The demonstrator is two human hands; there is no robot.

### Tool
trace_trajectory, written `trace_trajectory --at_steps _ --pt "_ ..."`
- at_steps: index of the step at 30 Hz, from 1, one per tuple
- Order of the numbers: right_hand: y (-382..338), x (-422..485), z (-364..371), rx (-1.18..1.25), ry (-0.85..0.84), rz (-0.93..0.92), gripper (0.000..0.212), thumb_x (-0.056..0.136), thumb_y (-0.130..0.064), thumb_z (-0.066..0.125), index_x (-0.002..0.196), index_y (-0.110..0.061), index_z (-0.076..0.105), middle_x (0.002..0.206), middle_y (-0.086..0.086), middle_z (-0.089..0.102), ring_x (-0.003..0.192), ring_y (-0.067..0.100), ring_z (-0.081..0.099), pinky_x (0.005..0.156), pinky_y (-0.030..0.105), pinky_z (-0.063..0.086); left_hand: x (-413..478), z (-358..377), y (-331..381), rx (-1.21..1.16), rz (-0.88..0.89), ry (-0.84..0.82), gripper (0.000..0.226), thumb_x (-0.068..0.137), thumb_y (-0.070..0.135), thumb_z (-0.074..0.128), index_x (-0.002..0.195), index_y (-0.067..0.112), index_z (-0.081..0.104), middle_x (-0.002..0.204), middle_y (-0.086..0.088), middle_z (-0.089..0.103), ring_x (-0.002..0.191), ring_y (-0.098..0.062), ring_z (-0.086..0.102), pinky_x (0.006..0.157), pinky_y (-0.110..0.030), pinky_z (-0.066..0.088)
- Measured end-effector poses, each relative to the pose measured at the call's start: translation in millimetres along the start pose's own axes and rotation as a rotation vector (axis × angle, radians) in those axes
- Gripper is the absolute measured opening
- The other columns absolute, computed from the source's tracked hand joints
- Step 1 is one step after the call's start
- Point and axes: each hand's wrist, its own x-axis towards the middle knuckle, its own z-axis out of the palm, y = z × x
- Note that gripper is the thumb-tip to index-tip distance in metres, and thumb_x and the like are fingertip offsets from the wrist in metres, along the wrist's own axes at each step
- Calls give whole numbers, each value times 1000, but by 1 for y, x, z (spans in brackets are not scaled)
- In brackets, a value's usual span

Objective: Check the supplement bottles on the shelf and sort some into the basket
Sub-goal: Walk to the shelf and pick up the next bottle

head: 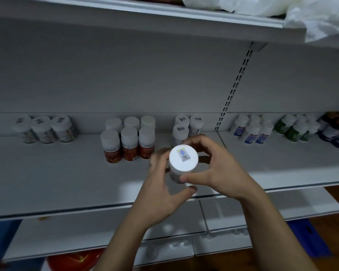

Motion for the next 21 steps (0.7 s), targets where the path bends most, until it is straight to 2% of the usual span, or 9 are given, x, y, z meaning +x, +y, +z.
trace_trajectory --at_steps 4,7,9,12,17,21 --pt "-1 0 0 -40 29 30 52 61 -7 89 102 -23 61 98 -8 69 95 9 64 83 20 52 1 2 -2 19 -14 40 72 68 29 85 123 45 42 122 19 32 112 4 49 89 -4 39" --pt "4 2 1 111 111 137 40 70 -18 84 106 -17 67 91 -4 73 84 7 69 71 22 54 0 5 0 43 -20 30 70 72 38 82 123 49 37 118 20 33 106 10 47 83 -1 39" --pt "11 3 2 206 160 198 34 76 -25 78 107 -14 69 89 0 75 84 12 71 69 25 56 -1 8 0 59 -23 48 69 73 44 79 127 44 37 118 20 37 105 10 46 82 0 37" --pt "18 2 0 242 192 250 25 84 -26 71 106 -13 71 91 3 75 86 17 72 70 31 58 -1 11 -3 48 -62 71 67 74 41 79 128 42 38 119 19 45 105 11 47 79 1 37" --pt "25 0 -9 241 185 280 25 86 -23 70 108 -13 70 92 5 74 84 14 71 67 30 58 3 19 -15 39 -89 73 63 78 29 77 132 32 44 126 12 54 110 7 51 80 -4 42" --pt "36 1 -16 141 139 278 28 77 -24 79 103 -23 71 91 -2 75 87 13 72 79 35 59 12 32 -21 68 -121 90 59 76 32 77 125 33 43 123 14 52 109 3 51 83 -13 46"
